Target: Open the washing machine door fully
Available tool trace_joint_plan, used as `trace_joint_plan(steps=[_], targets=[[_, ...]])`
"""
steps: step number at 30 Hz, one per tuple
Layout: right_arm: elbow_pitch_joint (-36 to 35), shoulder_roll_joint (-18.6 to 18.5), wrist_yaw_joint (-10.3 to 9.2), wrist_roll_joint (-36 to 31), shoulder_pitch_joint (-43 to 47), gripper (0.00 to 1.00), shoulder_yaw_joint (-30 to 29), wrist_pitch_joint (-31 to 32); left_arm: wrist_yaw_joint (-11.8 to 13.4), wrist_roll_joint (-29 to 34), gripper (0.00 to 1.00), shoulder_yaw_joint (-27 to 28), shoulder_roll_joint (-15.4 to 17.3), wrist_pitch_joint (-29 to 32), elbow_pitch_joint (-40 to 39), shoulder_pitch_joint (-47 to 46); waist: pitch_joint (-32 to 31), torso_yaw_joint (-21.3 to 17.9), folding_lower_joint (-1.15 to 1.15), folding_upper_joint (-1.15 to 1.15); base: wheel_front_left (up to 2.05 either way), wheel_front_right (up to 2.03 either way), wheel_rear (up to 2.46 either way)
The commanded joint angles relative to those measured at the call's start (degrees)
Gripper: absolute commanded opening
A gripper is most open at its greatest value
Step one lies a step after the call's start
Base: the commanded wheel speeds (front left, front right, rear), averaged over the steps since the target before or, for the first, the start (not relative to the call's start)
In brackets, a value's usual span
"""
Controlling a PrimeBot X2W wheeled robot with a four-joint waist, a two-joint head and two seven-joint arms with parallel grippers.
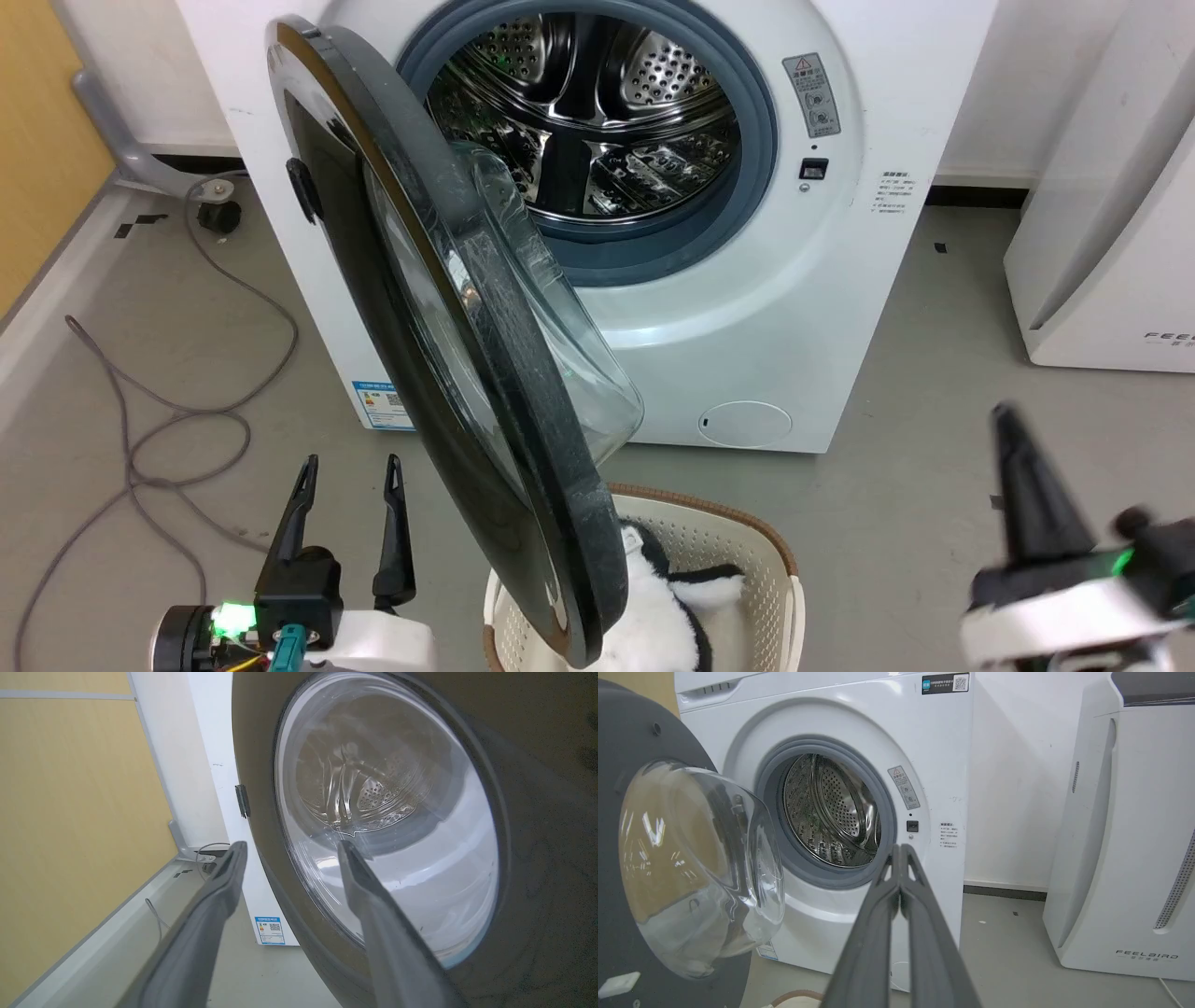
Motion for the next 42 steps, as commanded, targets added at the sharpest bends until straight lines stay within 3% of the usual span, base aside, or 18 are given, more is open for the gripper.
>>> trace_joint_plan(steps=[1, 10, 11, 12, 13, 21, 22, 23, 24, 34, 42], targets=[[0.27, 0.61, 0.05, -2.10, 1.57, 0.00, 0.24, -0.23, -0.02, 0.28, 1.00, 0.14, -0.02, -0.30, -0.26, 0.51, 0.00, -0.03, 0.00, 0.00, 0.00, 0.00, 0.00], [3.58, 4.15, 0.05, -7.87, 5.14, 0.00, -1.29, -0.24, -0.02, 0.29, 1.00, 0.14, -0.26, -0.30, -0.19, 0.59, -0.15, 0.10, 0.00, 0.00, 0.00, 0.00, 0.00], [3.72, 4.45, 0.05, -7.94, 5.35, 0.04, -1.80, -0.24, 0.01, 0.29, 1.00, 0.17, -0.28, -0.30, -0.17, 0.59, -0.19, 0.12, 0.00, 0.00, 0.00, 0.00, 0.00], [3.92, 4.70, 0.05, -7.98, 5.58, 0.40, -2.29, -0.24, 0.04, 0.29, 1.00, 0.21, -0.31, -0.30, -0.16, 0.59, -0.23, 0.13, 0.00, 0.00, 0.00, 0.00, 0.00], [4.09, 4.90, 0.05, -8.15, 5.71, 1.00, -2.74, -0.24, 0.09, 0.31, 1.00, 0.24, -0.33, -0.30, -0.12, 0.60, -0.25, 0.15, 0.00, 0.00, 0.00, 0.00, 0.00], [3.47, 5.53, 0.05, -9.82, 5.90, 1.00, -4.53, -0.24, 0.15, 0.03, 1.00, 0.79, -0.45, -0.30, -0.18, 0.35, -0.45, 0.32, 0.00, 0.00, 0.00, 0.00, 0.00], [3.41, 5.55, 0.05, -9.81, 5.95, 1.00, -4.55, -0.24, 0.15, -0.06, 0.50, 0.95, -0.48, -0.30, -0.32, 0.26, -0.48, 0.35, 0.00, 0.00, 0.00, 0.00, 0.00], [3.33, 5.55, 0.05, -9.72, 6.00, 1.00, -4.61, -0.25, 0.29, 0.04, 0.21, 1.16, -0.44, -0.30, -0.79, 0.08, -0.53, 0.37, 0.00, 0.00, 0.00, 0.00, 0.00], [3.14, 5.56, 0.05, -9.63, 6.03, 1.00, -4.79, -0.25, 0.33, 0.01, 0.00, 1.36, -0.43, -0.30, -1.18, 0.00, -0.58, 0.37, 0.00, 0.00, 0.00, 0.00, 0.00], [1.18, 5.58, 0.05, -8.21, 6.80, 1.00, -6.31, -0.25, 0.02, 1.35, 0.00, 1.75, 0.94, -0.30, -12.74, -3.92, -0.84, 0.70, 0.00, 0.00, 0.00, 0.00, 0.00], [1.06, 5.58, 0.05, -7.85, 6.94, 1.00, -6.34, -0.25, -2.16, 2.72, 0.00, -4.28, 1.24, -0.30, -21.63, -8.14, -0.89, 0.43, 0.00, 0.00, 0.00, 0.00, 0.00]])
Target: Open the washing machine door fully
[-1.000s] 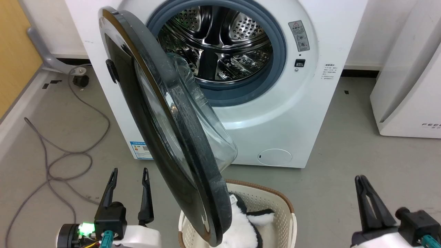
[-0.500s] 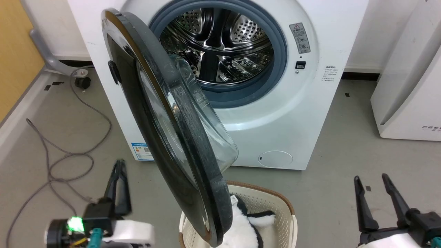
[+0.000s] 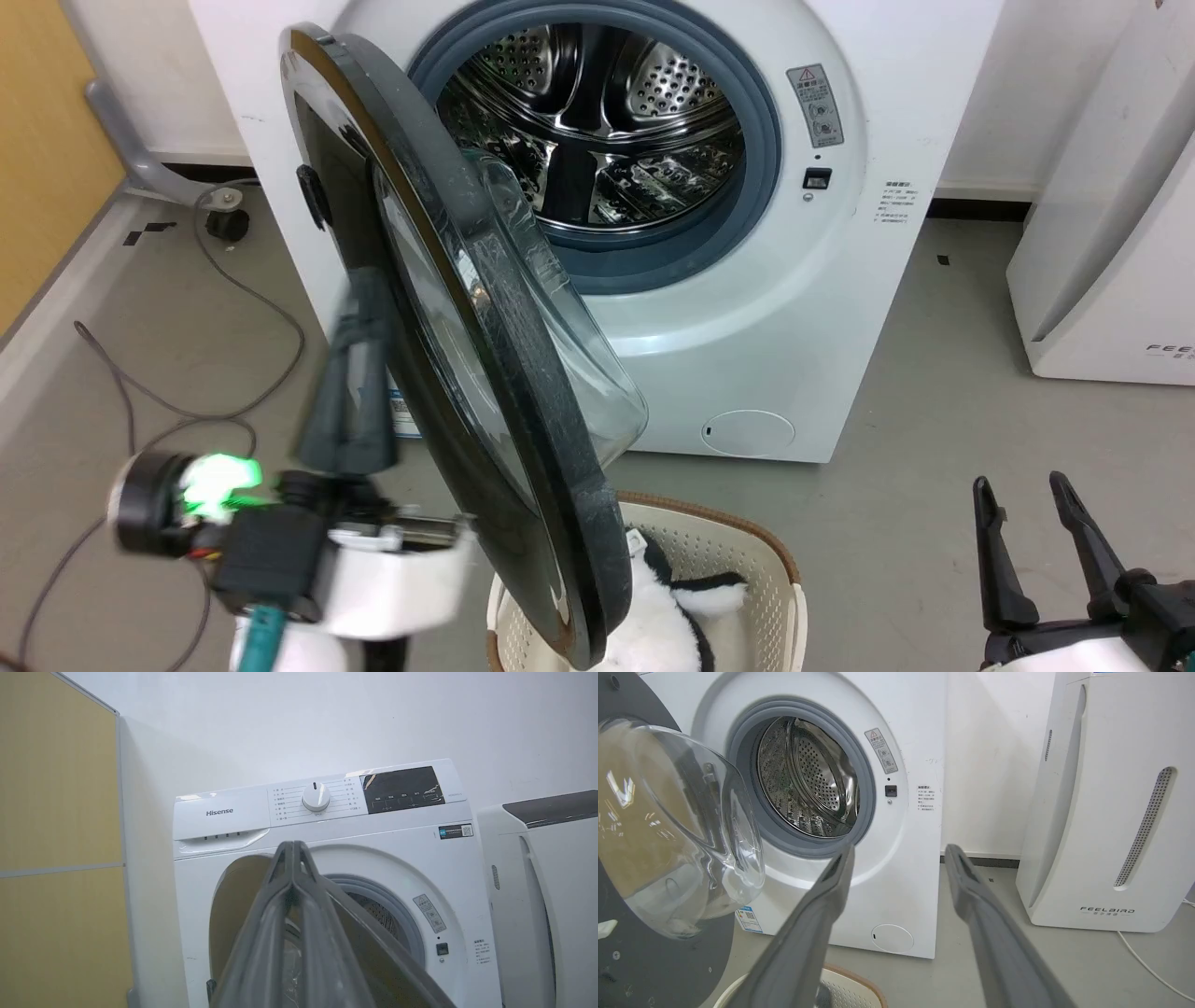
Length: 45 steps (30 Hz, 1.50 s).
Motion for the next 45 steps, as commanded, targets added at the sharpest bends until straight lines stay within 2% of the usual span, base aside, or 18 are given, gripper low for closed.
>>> trace_joint_plan(steps=[1, 11, 21, 35, 45], targets=[[-0.12, 0.26, 0.05, 0.38, 0.65, 1.00, 0.10, -0.25, -0.69, 0.73, 0.00, -1.73, 0.26, -0.24, -1.25, -1.17, -0.02, -0.15, 0.00, 0.00, 0.00, 0.00, 0.00], [-0.06, 0.27, 0.05, 0.31, 0.77, 1.00, -0.10, -0.25, -5.16, 1.03, 0.00, -13.27, 0.23, -0.24, -4.69, -2.64, -0.18, -0.56, 0.00, 0.00, 0.00, 0.00, 0.00], [-0.11, 0.27, 0.05, -0.07, 0.76, 1.00, -0.31, -0.25, -7.70, 1.12, 0.00, -22.85, 0.21, -0.24, -1.62, -1.31, -0.04, -0.20, 0.00, 0.00, 0.00, 0.00, 0.00], [-0.04, 0.27, 0.05, -0.49, 0.13, 1.00, -0.42, -0.25, -7.69, -0.56, 0.00, -28.02, 0.81, -0.24, 7.92, 2.16, 0.76, 0.39, 0.00, 0.00, 0.00, 0.00, 0.00], [0.46, 0.27, 0.05, -0.60, -0.25, 1.00, -0.52, -0.25, -5.23, -2.37, 0.00, -25.38, 0.82, -0.24, 15.44, 2.95, 1.25, 0.78, 0.00, 0.00, 0.00, 0.00, 0.00]])
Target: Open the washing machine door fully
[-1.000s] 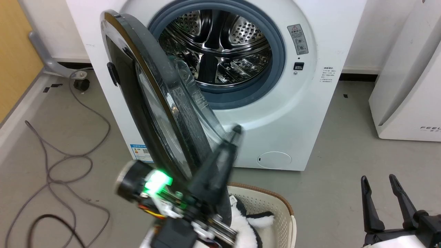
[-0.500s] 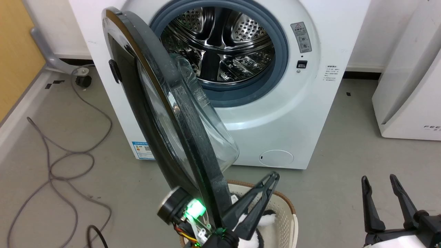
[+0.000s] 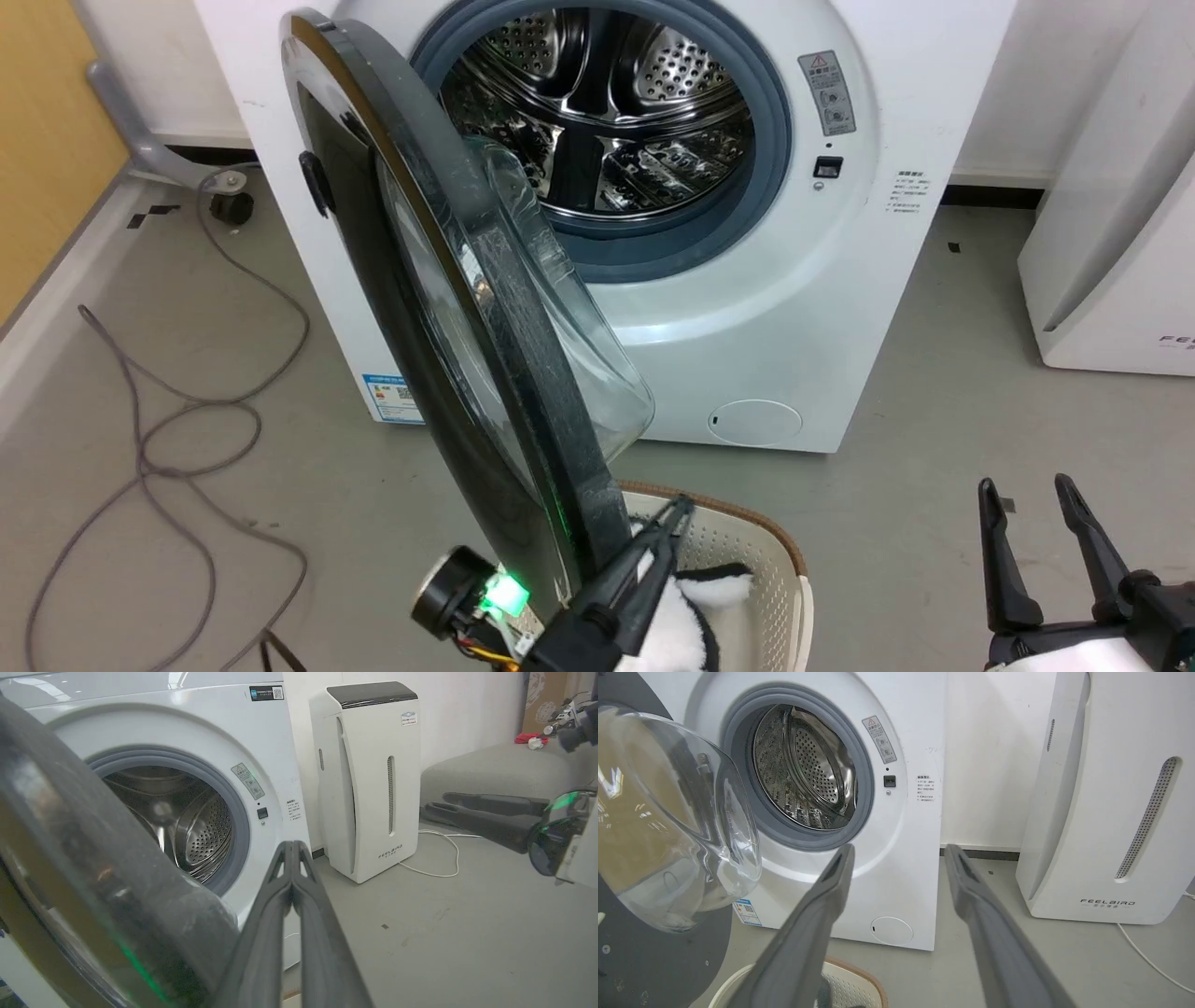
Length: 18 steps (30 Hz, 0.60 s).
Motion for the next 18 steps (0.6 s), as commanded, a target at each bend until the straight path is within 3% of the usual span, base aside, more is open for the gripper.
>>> trace_joint_plan(steps=[1, 18], targets=[[0.10, 0.26, 0.05, -0.36, -0.19, 1.00, -0.10, -0.25, 0.31, -0.46, 0.00, 0.39, 0.10, -0.25, 0.40, 0.71, 0.05, 0.24, 0.00, 0.00, 0.00, 0.00, 0.00], [1.00, 0.26, 0.05, 0.14, 0.16, 1.00, 0.12, -0.25, 0.21, -1.25, 0.00, 1.60, 0.32, -0.25, 3.00, 2.10, -0.55, 4.69, 0.00, 0.00, 0.00, 0.00, 0.00]])
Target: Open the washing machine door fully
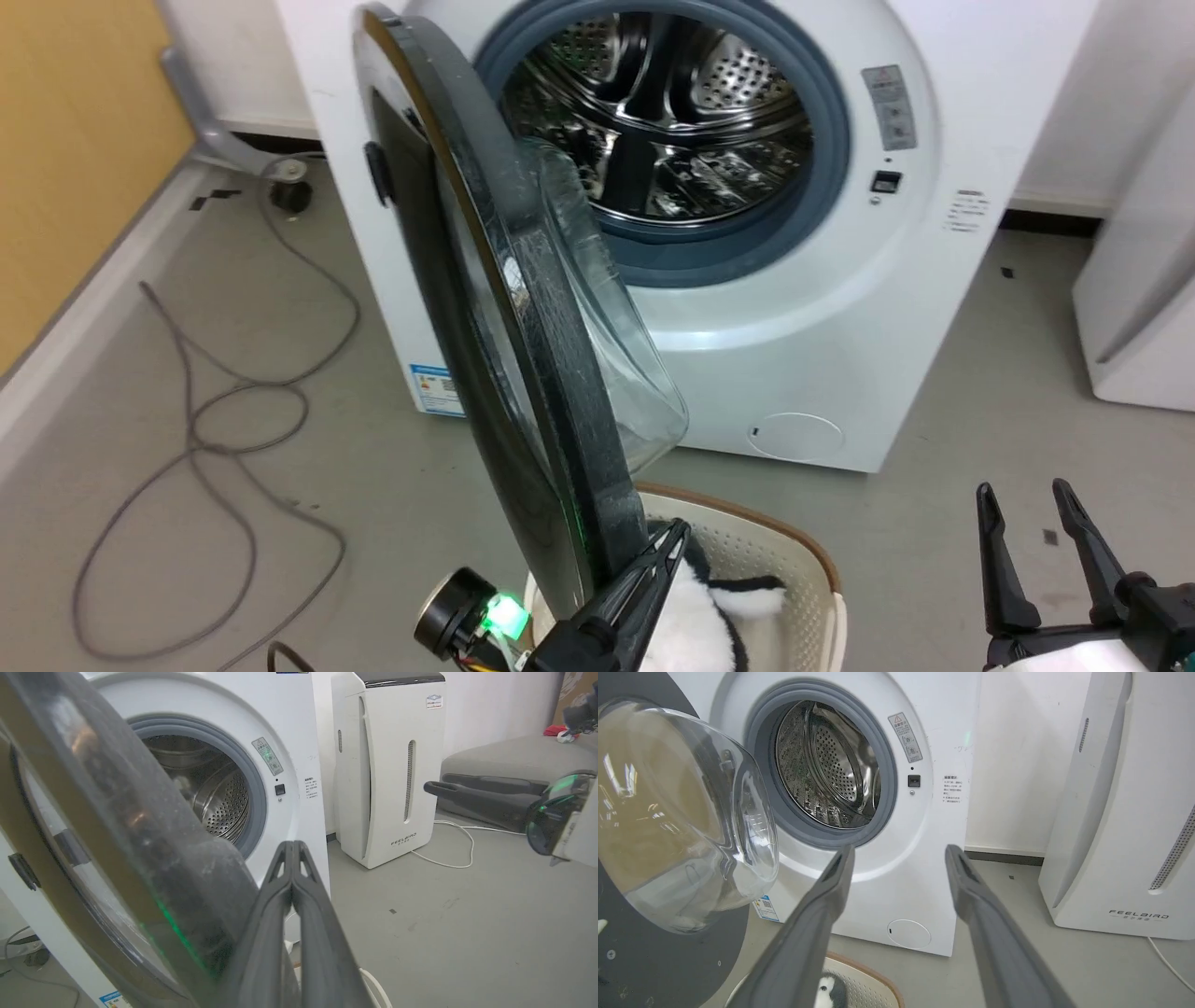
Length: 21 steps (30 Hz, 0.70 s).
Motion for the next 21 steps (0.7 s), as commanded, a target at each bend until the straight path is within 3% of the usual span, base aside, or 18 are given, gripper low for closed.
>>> trace_joint_plan(steps=[1, 21], targets=[[0.18, 0.25, 0.05, 0.13, 0.25, 1.00, 0.13, -0.25, 0.37, -0.38, 0.00, 0.92, 0.65, -0.23, 0.03, 0.89, -0.09, 0.95, 0.00, 0.00, 0.00, 0.00, 0.00], [0.78, 0.25, 0.05, 1.01, 0.11, 1.00, 0.67, -0.25, 1.10, -0.42, 0.00, 2.26, 1.54, -0.23, -1.93, 2.75, 0.89, 13.17, 0.00, 0.00, 0.00, 0.00, 0.00]])
